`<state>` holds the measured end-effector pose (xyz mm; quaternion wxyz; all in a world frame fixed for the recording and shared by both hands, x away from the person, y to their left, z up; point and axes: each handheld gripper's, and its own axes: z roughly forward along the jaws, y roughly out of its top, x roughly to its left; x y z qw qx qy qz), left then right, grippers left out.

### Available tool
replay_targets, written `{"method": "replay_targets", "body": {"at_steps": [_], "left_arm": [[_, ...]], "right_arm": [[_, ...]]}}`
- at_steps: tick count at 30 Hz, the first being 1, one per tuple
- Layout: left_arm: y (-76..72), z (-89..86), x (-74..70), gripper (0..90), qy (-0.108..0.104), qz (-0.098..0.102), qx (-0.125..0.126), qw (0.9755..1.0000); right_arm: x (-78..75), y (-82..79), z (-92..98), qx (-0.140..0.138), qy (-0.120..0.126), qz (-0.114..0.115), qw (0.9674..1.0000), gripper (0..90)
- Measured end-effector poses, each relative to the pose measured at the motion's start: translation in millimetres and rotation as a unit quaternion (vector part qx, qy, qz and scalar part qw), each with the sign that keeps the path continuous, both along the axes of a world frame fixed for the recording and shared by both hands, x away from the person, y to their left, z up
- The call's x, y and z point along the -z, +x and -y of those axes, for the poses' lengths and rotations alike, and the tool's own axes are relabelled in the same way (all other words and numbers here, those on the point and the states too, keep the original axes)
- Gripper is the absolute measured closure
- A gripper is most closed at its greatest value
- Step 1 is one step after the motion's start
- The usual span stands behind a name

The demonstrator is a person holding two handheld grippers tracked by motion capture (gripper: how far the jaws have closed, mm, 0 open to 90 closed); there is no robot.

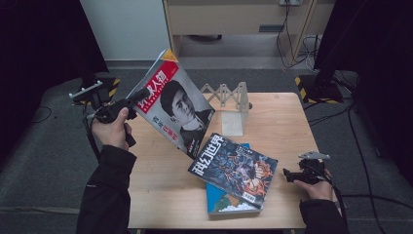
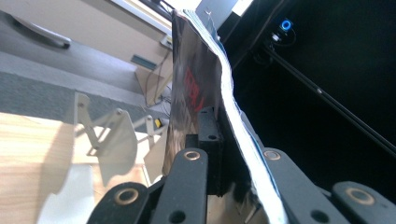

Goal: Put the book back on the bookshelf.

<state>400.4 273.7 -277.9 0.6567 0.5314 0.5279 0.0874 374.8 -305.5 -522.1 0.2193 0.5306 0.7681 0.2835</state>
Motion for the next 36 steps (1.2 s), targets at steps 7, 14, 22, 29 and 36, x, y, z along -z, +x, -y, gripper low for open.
{"method": "replay_targets", "body": {"at_steps": [7,14,22,29,36], "left_arm": [[-3.9,-16.7,-10.8,85.9,0.005,0.010,-0.021,0.9997],[-6.4,-34.0,-16.7,85.9,0.014,0.017,-0.046,0.9987],[1.1,-42.0,-16.2,85.9,0.035,0.013,-0.075,0.9965],[10.7,-40.7,-18.8,85.9,0.058,0.018,-0.096,0.9936],[24.5,-37.0,-14.0,86.0,0.062,0.015,-0.111,0.9918]], "right_arm": [[2.1,0.0,0.5,-0.004,-0.004,-0.007,1.0000,7.4],[6.3,0.4,-0.3,-0.008,-0.012,-0.016,0.9998,6.2],[7.2,0.3,-0.1,-0.009,-0.003,-0.018,0.9998,6.2],[7.8,0.4,-0.6,-0.013,-0.002,-0.015,0.9998,6.4],[8.0,0.7,-0.4,-0.013,-0.001,-0.016,0.9998,6.2]]}}
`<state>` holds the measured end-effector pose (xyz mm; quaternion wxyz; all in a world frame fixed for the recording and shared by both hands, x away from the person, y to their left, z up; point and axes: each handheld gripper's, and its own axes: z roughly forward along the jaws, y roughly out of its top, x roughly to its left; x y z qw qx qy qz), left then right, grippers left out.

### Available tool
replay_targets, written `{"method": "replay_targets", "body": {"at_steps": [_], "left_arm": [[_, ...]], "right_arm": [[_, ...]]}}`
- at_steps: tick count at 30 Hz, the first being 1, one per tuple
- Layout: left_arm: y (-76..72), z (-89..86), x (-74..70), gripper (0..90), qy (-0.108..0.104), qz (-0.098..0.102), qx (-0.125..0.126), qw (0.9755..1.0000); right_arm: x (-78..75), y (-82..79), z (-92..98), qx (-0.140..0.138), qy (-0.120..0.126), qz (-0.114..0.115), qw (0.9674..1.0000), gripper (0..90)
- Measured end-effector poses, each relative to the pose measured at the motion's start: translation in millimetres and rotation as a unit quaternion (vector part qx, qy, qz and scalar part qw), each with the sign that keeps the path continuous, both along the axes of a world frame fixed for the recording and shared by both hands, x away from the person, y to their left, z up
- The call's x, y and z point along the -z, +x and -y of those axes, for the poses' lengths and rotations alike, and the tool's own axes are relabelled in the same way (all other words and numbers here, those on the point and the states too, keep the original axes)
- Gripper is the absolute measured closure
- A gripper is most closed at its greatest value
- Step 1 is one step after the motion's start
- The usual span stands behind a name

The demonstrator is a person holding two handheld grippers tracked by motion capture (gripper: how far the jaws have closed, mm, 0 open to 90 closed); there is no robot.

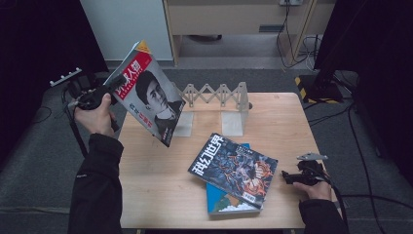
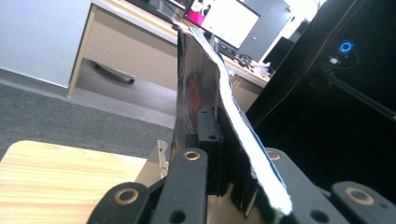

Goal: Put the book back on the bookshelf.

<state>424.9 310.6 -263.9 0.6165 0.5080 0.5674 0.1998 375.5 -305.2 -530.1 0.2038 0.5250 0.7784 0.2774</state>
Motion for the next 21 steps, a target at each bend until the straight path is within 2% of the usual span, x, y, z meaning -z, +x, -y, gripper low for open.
{"method": "replay_targets", "body": {"at_steps": [9,21], "left_arm": [[21.1,14.6,13.7,85.9,0.032,-0.010,-0.013,0.9994],[35.2,29.5,39.6,86.1,0.056,-0.016,-0.018,0.9982]], "right_arm": [[0.4,0.6,0.3,-0.001,0.002,0.000,1.0000,5.9],[0.4,0.4,0.0,-0.001,0.002,0.000,1.0000,6.0]]}}
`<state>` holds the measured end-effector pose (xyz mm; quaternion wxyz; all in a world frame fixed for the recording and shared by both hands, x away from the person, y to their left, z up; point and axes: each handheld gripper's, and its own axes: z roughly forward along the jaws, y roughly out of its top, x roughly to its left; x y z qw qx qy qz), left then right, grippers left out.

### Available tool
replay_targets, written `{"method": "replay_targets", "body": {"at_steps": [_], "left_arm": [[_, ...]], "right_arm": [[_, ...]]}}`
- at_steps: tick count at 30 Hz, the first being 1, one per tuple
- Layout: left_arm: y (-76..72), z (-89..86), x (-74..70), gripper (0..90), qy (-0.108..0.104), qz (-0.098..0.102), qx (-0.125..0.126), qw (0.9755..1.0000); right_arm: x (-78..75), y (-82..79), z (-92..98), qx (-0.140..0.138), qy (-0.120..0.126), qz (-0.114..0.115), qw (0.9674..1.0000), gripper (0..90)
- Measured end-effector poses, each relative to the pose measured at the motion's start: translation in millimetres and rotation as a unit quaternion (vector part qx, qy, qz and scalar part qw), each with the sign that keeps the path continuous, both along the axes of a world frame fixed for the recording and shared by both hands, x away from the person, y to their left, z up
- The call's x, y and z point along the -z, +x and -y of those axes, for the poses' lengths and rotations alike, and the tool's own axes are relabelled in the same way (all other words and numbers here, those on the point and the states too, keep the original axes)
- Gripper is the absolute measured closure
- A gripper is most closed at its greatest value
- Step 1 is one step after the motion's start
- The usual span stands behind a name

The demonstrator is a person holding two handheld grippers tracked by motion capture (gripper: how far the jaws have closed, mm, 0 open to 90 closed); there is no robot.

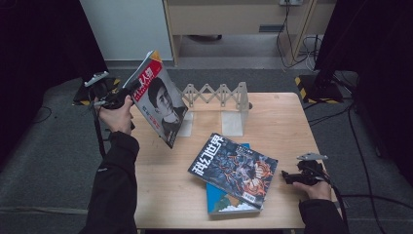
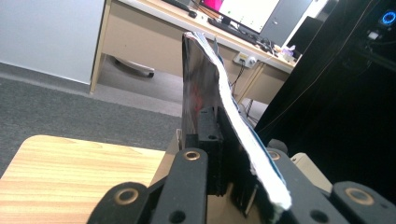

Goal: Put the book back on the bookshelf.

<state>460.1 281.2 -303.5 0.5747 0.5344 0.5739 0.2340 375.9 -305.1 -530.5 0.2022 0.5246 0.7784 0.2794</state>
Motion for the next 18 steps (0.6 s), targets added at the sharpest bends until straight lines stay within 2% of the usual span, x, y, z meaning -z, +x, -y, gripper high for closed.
{"method": "replay_targets", "body": {"at_steps": [9,18], "left_arm": [[5.4,12.5,14.9,86.1,0.023,0.005,-0.003,0.9997],[1.3,20.7,29.8,86.0,0.052,0.007,0.006,0.9986]], "right_arm": [[0.0,0.2,0.0,-0.001,0.000,0.001,1.0000,5.9],[-0.1,0.2,0.0,-0.003,-0.002,0.002,1.0000,5.9]]}}
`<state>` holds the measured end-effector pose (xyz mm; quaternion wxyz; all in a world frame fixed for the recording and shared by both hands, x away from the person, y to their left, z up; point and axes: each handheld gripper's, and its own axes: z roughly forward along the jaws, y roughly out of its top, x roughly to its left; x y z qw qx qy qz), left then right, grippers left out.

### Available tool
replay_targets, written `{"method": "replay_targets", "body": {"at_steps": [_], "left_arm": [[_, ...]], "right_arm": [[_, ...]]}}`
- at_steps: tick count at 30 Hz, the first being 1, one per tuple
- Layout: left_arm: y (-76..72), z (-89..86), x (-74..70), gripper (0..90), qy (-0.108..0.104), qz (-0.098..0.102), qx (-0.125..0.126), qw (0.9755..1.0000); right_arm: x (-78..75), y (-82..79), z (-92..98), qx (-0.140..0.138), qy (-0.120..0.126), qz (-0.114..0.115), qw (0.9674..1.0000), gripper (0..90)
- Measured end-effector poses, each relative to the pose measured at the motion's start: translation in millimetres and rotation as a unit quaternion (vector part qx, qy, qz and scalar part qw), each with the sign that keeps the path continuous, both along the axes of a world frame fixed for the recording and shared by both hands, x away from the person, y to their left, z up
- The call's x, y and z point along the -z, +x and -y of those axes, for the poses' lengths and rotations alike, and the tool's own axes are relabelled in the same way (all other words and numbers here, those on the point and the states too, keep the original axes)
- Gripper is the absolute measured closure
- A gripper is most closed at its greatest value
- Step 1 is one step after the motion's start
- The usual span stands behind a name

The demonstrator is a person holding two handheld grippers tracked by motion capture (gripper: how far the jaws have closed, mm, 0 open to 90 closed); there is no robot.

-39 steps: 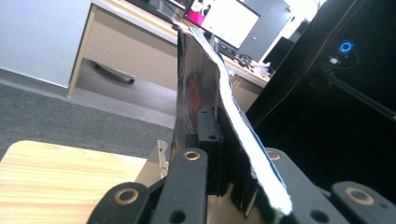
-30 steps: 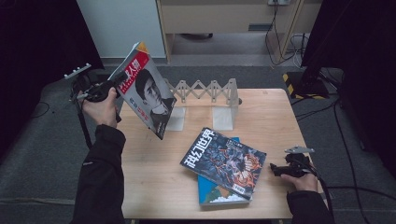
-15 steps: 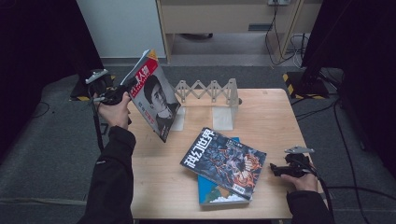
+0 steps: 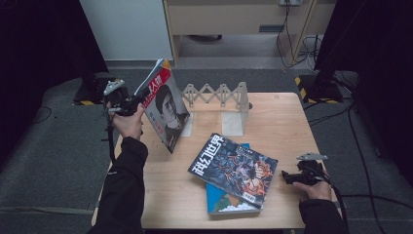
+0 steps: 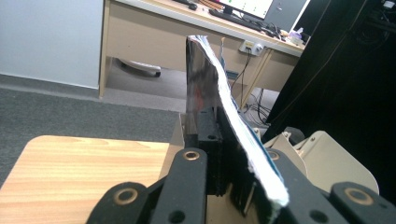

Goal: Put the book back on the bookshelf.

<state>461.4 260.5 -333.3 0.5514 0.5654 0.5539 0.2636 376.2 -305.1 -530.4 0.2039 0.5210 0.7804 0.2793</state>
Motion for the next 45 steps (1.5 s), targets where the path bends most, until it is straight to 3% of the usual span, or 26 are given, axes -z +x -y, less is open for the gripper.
{"method": "replay_targets", "body": {"at_steps": [8,12,20,24,25,30,34,39,45], "left_arm": [[-12.6,-1.3,7.6,85.6,0.012,-0.007,0.017,0.9998],[-18.3,-8.3,7.3,84.0,0.006,-0.041,0.040,0.9984],[-14.2,-12.5,-1.6,79.6,0.014,-0.093,0.052,0.9942],[-9.6,-4.6,-7.9,83.0,0.048,-0.109,0.049,0.9916],[-9.7,-2.2,-9.1,84.6,0.058,-0.108,0.044,0.9915],[-9.6,7.2,-8.3,86.3,0.053,-0.078,0.018,0.9954],[-7.1,12.2,-8.4,86.4,0.053,-0.061,0.002,0.9967],[-1.7,17.2,-14.6,86.4,0.057,-0.034,-0.022,0.9976],[6.9,26.2,-17.1,86.4,0.069,-0.027,-0.044,0.9963]], "right_arm": [[0.0,-0.2,-0.4,0.001,0.000,0.001,1.0000,6.0],[-0.2,-0.6,-0.4,-0.002,-0.002,0.000,1.0000,6.0],[-0.2,-0.7,-0.9,-0.001,0.001,-0.003,1.0000,6.0],[0.1,-0.7,-1.4,-0.003,0.003,-0.002,1.0000,6.0],[0.1,-0.8,-1.7,-0.002,0.004,-0.003,1.0000,6.0],[0.1,-0.7,-1.7,-0.003,0.006,-0.005,1.0000,6.0],[0.2,-0.6,-1.7,-0.004,0.006,-0.005,1.0000,6.0],[0.2,-0.4,-1.7,-0.005,0.006,-0.005,1.0000,6.1],[-0.1,-0.4,-1.4,-0.009,0.004,-0.005,0.9999,6.2]]}}
